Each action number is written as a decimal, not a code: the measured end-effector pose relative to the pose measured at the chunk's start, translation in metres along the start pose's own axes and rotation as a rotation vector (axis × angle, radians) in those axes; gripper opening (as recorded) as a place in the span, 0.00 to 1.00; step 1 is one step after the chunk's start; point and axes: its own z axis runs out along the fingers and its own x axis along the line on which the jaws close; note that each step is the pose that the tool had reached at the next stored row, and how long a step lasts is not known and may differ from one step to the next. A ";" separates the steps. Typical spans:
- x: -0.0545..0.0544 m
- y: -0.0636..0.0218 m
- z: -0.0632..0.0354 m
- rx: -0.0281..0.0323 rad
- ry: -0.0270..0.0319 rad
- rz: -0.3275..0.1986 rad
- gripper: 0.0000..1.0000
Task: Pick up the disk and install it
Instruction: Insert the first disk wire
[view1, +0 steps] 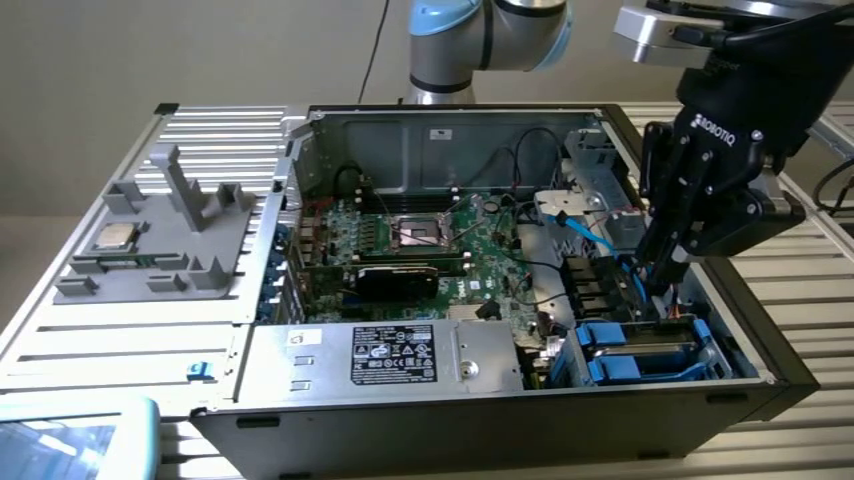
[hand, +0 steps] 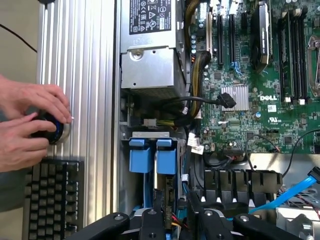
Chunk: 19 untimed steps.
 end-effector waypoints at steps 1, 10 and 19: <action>0.000 -0.0013 0.0014 -0.0004 0.0006 0.000 0.31; 0.003 -0.0049 0.0092 -0.0050 -0.0096 -0.001 0.31; 0.002 -0.0053 0.0141 -0.0131 -0.0343 -0.002 0.31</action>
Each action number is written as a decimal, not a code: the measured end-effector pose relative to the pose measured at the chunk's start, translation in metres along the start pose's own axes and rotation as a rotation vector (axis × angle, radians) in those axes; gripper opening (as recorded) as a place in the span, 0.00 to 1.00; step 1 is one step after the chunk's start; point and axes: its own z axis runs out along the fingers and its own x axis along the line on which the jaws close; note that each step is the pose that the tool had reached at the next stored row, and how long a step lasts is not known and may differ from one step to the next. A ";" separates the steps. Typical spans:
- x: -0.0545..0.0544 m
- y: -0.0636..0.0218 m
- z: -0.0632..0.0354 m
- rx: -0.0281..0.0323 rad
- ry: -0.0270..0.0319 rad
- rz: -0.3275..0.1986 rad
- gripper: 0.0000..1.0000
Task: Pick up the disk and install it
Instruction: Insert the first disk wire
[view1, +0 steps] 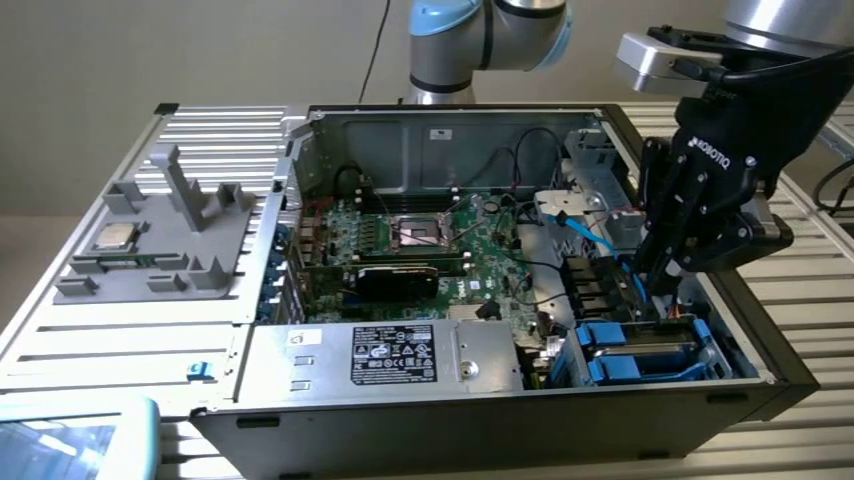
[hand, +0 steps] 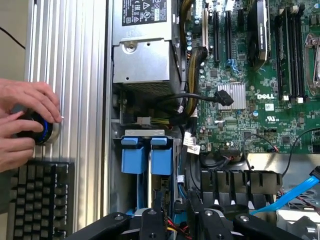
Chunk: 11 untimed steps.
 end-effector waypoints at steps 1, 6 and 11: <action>0.000 -0.0001 0.0002 -0.0016 -0.0007 0.000 0.31; 0.001 -0.0008 0.0014 -0.0089 -0.0020 0.004 0.31; 0.002 -0.0014 0.0031 -0.0102 -0.0065 0.006 0.31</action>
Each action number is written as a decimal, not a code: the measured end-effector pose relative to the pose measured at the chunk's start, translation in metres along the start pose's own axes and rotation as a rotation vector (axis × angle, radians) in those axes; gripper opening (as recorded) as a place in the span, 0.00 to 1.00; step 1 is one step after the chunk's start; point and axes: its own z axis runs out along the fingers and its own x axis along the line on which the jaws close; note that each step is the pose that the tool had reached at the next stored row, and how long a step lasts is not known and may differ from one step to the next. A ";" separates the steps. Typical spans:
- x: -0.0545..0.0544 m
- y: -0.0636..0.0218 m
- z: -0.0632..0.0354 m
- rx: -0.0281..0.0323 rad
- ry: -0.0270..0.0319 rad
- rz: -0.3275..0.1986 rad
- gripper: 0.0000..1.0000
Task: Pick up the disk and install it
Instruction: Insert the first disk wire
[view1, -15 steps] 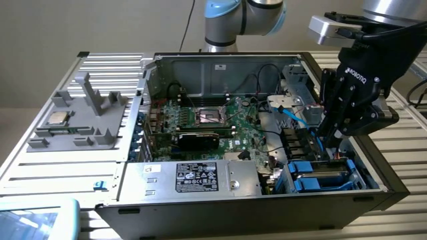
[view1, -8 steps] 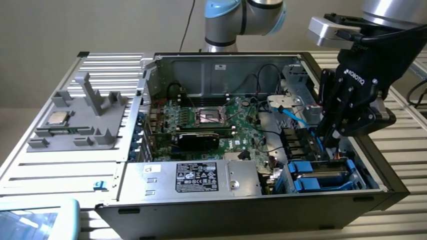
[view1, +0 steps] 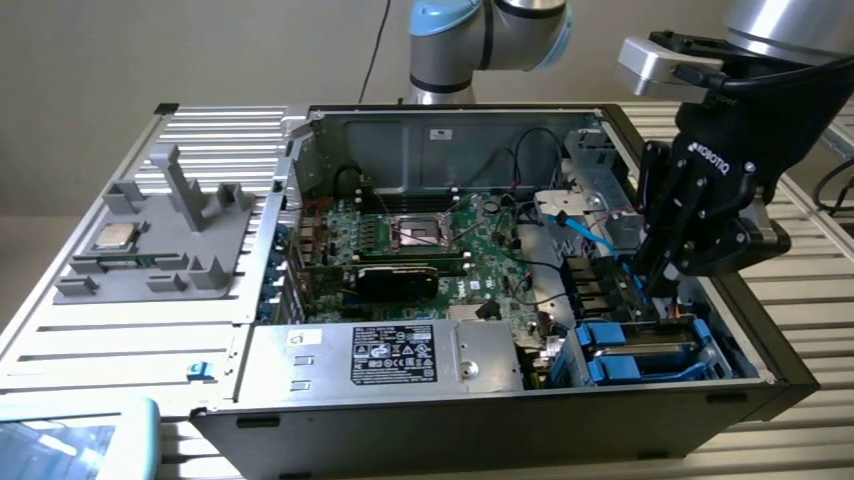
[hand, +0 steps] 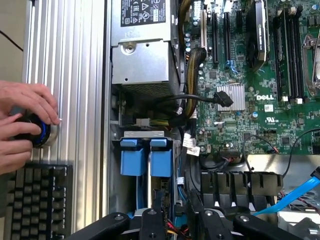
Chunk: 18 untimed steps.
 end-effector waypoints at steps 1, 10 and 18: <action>0.000 -0.0001 0.0003 -0.0003 -0.0015 0.000 0.31; 0.000 -0.0003 0.0027 -0.0040 -0.0125 0.003 0.22; 0.000 -0.0004 0.0033 -0.0050 -0.0168 0.004 0.16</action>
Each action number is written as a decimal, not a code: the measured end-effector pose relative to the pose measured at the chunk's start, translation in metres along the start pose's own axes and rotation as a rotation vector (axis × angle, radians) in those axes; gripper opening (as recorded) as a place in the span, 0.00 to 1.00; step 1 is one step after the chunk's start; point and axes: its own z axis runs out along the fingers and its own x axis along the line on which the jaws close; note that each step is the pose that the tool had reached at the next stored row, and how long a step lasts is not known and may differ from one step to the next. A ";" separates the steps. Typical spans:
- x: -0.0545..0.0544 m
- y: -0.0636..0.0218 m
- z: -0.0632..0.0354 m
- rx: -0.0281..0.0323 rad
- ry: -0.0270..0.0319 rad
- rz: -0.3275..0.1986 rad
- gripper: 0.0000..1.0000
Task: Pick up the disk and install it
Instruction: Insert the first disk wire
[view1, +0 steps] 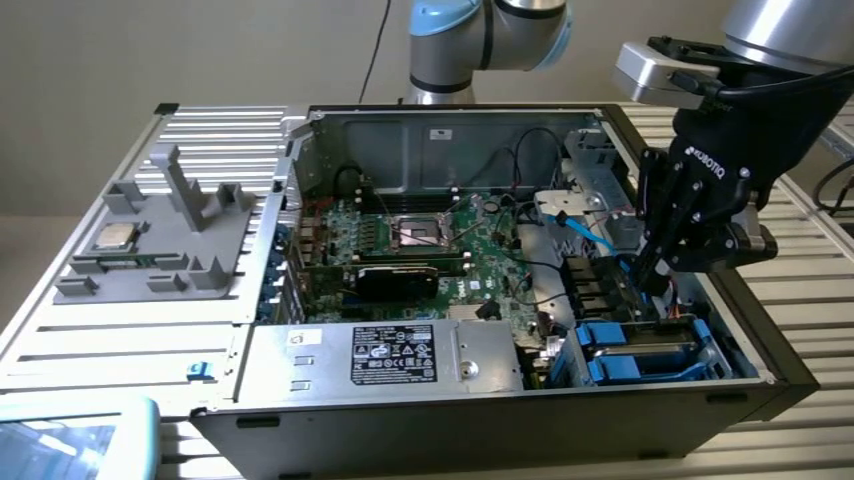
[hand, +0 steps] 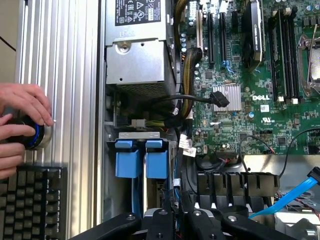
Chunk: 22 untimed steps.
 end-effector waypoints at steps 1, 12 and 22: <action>0.000 0.0000 0.0000 0.0000 0.0000 0.000 0.16; 0.001 0.0042 0.0005 0.0302 -0.0068 0.004 0.16; 0.002 0.0062 0.0008 0.0414 -0.0173 0.004 0.16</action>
